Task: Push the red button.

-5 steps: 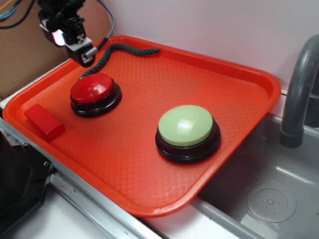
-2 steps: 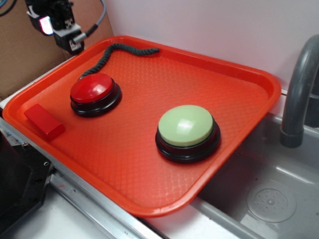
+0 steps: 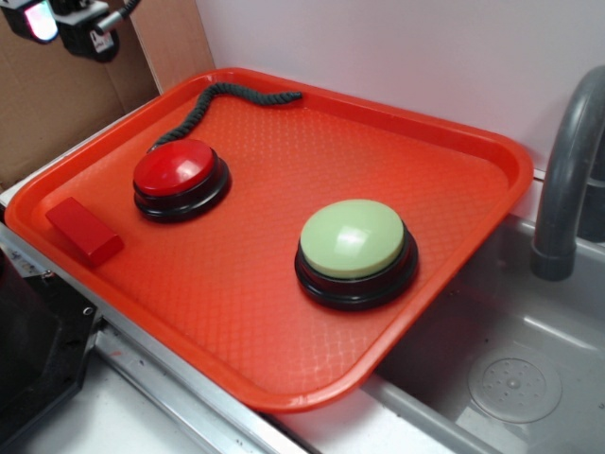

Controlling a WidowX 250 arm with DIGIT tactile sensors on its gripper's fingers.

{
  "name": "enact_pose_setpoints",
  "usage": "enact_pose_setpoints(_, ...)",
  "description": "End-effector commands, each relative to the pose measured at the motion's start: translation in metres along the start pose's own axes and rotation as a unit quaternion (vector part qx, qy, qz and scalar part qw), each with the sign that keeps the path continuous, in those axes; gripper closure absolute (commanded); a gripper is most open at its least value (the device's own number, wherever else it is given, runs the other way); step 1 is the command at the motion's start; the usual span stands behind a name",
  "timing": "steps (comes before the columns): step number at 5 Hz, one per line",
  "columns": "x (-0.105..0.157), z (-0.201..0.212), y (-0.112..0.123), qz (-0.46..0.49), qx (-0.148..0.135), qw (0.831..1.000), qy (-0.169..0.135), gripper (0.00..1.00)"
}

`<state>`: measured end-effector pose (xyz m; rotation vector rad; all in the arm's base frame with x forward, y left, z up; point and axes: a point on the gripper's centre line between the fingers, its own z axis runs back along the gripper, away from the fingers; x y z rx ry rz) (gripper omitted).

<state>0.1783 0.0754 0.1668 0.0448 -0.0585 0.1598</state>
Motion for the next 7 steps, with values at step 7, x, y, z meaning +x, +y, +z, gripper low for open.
enact_pose_setpoints(7, -0.011, 0.045, 0.018, 0.096, -0.019, 0.995, -0.032, 0.00)
